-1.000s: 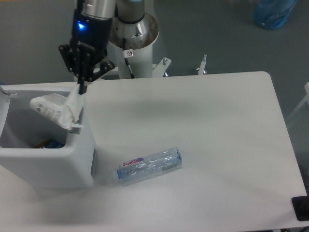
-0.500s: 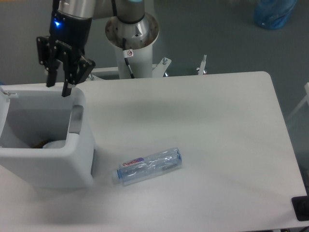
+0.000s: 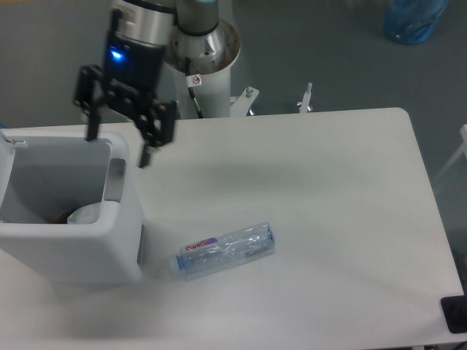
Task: Place the trash in the trash can
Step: 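Move the open gripper over the clear water bottle and lower it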
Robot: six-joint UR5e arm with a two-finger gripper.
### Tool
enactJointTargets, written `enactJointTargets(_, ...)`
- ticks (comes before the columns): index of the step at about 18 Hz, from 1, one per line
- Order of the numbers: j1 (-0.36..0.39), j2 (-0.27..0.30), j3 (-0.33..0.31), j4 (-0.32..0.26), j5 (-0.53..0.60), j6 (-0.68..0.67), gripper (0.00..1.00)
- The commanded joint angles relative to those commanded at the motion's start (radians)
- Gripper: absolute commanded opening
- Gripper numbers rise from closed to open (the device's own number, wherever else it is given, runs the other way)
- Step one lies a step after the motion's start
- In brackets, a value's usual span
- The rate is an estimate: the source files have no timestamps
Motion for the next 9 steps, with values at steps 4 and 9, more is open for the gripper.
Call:
enactJointTargets(4, 0.019, -0.084, 0.029, 0.002, 0.066, 0.054, 1.00)
enactJointTargets(9, 0.022, -0.130, 0.009, -0.001, 0.115, 0.126, 1.00)
